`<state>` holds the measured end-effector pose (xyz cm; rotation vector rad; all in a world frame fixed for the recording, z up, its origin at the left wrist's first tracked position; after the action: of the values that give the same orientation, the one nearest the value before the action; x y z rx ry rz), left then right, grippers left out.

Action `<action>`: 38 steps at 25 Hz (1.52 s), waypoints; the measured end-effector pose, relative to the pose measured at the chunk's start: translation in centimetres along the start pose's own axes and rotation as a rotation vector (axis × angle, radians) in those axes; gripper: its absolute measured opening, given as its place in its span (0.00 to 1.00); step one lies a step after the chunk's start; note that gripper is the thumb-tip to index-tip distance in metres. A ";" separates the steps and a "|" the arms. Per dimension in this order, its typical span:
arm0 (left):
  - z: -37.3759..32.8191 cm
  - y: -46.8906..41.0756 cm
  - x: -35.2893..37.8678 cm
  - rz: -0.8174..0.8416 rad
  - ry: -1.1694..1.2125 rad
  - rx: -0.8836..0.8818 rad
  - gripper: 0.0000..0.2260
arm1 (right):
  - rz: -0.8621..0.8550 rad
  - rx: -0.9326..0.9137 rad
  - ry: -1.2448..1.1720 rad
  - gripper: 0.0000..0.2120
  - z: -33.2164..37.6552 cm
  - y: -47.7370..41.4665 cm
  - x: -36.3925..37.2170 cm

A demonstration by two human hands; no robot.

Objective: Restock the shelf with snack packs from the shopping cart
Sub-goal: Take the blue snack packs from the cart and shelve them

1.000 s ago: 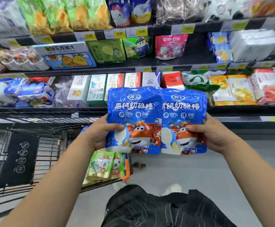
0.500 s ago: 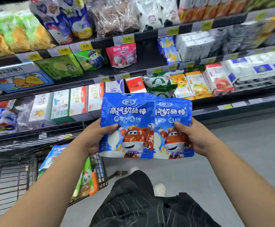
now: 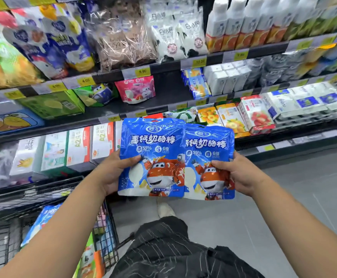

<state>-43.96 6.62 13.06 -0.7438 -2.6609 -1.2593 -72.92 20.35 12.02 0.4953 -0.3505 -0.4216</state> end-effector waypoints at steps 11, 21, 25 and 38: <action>-8.3 -9.3 -1.2 -0.047 0.010 -0.045 0.16 | 0.024 0.090 0.064 0.21 5.4 -11.7 0.4; -8.0 -13.1 0.1 -0.176 0.167 -0.069 0.20 | 0.167 0.151 0.097 0.30 7.8 -19.9 -0.4; -6.0 -14.5 0.6 -0.288 0.254 -0.071 0.24 | 0.217 0.180 0.162 0.27 7.7 -23.7 -0.9; -0.1 -23.7 -2.9 -0.349 0.331 0.027 0.20 | 0.328 0.086 0.218 0.44 1.3 -33.1 -2.9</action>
<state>-52.57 -7.28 -4.34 -0.0523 -2.5890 -1.2805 -85.94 -5.24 -4.84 0.5507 -0.2338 -0.0336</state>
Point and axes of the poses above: each hand's wrist, its own y-axis away from the middle knuckle, its own x-axis out of the palm, z = x × y, the point moved 1 cm from there along -y, towards the middle knuckle, and after that the axes turned 9 degrees about -x, right-handed, at the moved point
